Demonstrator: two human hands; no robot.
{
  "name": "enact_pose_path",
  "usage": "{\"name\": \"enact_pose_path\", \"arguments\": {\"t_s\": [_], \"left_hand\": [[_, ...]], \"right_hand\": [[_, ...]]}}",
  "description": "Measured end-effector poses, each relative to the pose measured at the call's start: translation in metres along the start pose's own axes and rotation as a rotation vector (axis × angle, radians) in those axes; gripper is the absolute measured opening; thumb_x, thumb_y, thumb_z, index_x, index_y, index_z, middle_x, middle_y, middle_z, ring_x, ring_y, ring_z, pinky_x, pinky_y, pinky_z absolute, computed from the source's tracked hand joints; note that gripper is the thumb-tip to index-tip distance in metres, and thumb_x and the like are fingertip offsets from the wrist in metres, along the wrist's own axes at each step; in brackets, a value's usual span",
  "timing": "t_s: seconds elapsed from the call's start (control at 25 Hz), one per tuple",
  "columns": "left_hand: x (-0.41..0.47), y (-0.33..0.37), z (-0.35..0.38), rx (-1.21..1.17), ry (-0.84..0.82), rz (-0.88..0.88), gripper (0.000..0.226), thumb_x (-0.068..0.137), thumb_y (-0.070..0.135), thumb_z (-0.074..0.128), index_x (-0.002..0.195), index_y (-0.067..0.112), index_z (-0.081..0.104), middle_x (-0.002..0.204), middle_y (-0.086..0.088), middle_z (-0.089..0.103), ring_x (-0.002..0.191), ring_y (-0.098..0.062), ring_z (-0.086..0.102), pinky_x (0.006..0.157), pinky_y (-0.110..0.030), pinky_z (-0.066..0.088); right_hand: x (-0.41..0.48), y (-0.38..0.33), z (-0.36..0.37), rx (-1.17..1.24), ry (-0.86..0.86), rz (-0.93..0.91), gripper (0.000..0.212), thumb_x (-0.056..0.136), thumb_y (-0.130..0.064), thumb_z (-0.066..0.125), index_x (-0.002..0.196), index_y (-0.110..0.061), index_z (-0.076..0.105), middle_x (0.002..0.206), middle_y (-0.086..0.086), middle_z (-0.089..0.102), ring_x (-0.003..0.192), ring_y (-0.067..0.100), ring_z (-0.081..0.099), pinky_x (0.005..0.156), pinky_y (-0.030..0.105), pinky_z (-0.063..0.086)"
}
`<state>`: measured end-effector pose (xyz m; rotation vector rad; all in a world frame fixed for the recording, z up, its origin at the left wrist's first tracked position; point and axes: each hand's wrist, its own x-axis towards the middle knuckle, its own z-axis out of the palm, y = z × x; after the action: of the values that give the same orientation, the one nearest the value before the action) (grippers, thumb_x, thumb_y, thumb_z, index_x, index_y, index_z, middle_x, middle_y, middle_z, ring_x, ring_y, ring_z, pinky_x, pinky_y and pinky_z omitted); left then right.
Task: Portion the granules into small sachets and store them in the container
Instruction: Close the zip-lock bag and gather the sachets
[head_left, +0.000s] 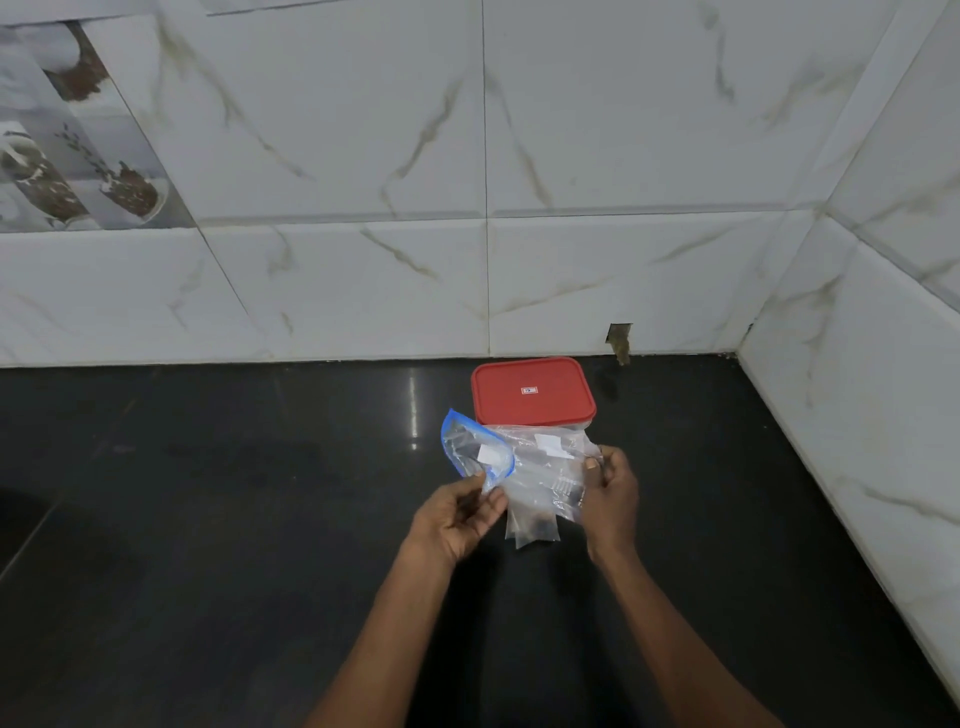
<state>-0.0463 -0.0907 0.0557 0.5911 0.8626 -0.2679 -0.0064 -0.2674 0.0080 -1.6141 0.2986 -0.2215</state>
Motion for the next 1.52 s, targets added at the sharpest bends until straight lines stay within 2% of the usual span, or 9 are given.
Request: {"name": "enact_pose_path", "arguments": {"t_s": [0.2,0.36,0.56,0.8,0.96,1.04,1.12,1.2,1.52], "left_hand": [[0.006,-0.001,0.005,-0.007,0.097,0.059,0.015,0.091,0.005,0.07,0.084,-0.004,0.06,0.062,-0.014,0.063,0.049,-0.021,0.067,0.049,-0.036,0.06],[0.006,-0.008,0.01,-0.045,0.076,0.027,0.023,0.093,0.018,0.071,0.084,0.001,0.06,0.061,-0.01,0.06,0.061,-0.019,0.064,0.064,-0.041,0.063],[0.012,-0.006,0.009,0.096,0.124,0.074,0.014,0.097,-0.002,0.058,0.083,-0.002,0.058,0.042,-0.011,0.058,0.028,-0.013,0.055,0.031,-0.02,0.047],[0.016,0.012,-0.01,0.751,0.208,0.182,0.022,0.097,-0.005,0.055,0.075,-0.001,0.055,0.039,-0.008,0.054,0.023,-0.008,0.044,0.03,-0.014,0.036],[0.013,0.026,-0.021,0.534,0.05,0.071,0.016,0.096,0.014,0.067,0.097,-0.002,0.065,0.058,-0.009,0.067,0.044,-0.012,0.062,0.045,-0.02,0.055],[0.011,0.011,-0.023,0.597,0.086,0.412,0.034,0.089,0.024,0.077,0.11,0.001,0.064,0.087,-0.014,0.07,0.065,-0.02,0.068,0.059,-0.029,0.059],[0.009,-0.012,-0.033,0.888,0.281,1.058,0.034,0.083,0.018,0.081,0.11,0.012,0.063,0.109,-0.005,0.06,0.087,-0.018,0.065,0.077,-0.029,0.054],[0.011,-0.032,-0.041,1.221,0.183,1.536,0.034,0.079,0.009,0.079,0.111,0.016,0.068,0.117,0.003,0.056,0.105,-0.015,0.058,0.093,-0.027,0.047],[0.038,-0.007,-0.022,1.477,0.054,1.646,0.034,0.076,0.005,0.061,0.107,0.018,0.059,0.099,-0.003,0.071,0.095,-0.015,0.055,0.091,-0.023,0.037]], "right_hand": [[-0.008,0.0,-0.013,-0.12,0.081,-0.148,0.016,0.098,-0.008,0.05,0.098,-0.023,0.056,0.084,-0.005,0.064,0.069,0.001,0.057,0.062,0.017,0.045],[-0.013,0.002,-0.016,-0.165,0.087,-0.172,0.013,0.099,-0.012,0.048,0.099,-0.024,0.053,0.084,-0.007,0.062,0.072,-0.002,0.058,0.06,0.016,0.044],[-0.012,0.001,-0.021,-0.229,0.077,-0.246,0.011,0.1,-0.014,0.046,0.103,-0.021,0.053,0.087,0.0,0.063,0.075,0.014,0.059,0.062,0.018,0.042],[-0.003,-0.001,-0.026,-0.294,0.051,-0.286,0.02,0.097,-0.008,0.049,0.105,-0.025,0.056,0.092,-0.001,0.064,0.08,0.021,0.061,0.07,0.032,0.048],[-0.007,0.001,-0.022,-0.284,0.094,-0.233,0.017,0.097,-0.007,0.05,0.106,-0.019,0.058,0.093,0.0,0.065,0.083,0.022,0.062,0.07,0.029,0.043],[-0.005,-0.001,-0.019,-0.261,0.128,-0.21,0.016,0.098,-0.008,0.049,0.105,-0.019,0.057,0.09,0.0,0.065,0.08,0.024,0.062,0.067,0.029,0.043],[-0.003,-0.002,-0.015,-0.235,0.125,-0.2,0.016,0.099,-0.011,0.048,0.101,-0.026,0.055,0.086,0.0,0.065,0.074,0.027,0.063,0.065,0.037,0.05],[-0.002,-0.003,-0.013,-0.224,0.121,-0.182,0.017,0.099,-0.014,0.047,0.098,-0.03,0.052,0.082,0.001,0.065,0.068,0.029,0.063,0.063,0.042,0.054],[-0.007,-0.01,-0.011,-0.15,0.073,-0.175,0.018,0.099,-0.009,0.047,0.094,-0.026,0.053,0.072,-0.001,0.059,0.046,0.011,0.051,0.049,0.026,0.046]]}}
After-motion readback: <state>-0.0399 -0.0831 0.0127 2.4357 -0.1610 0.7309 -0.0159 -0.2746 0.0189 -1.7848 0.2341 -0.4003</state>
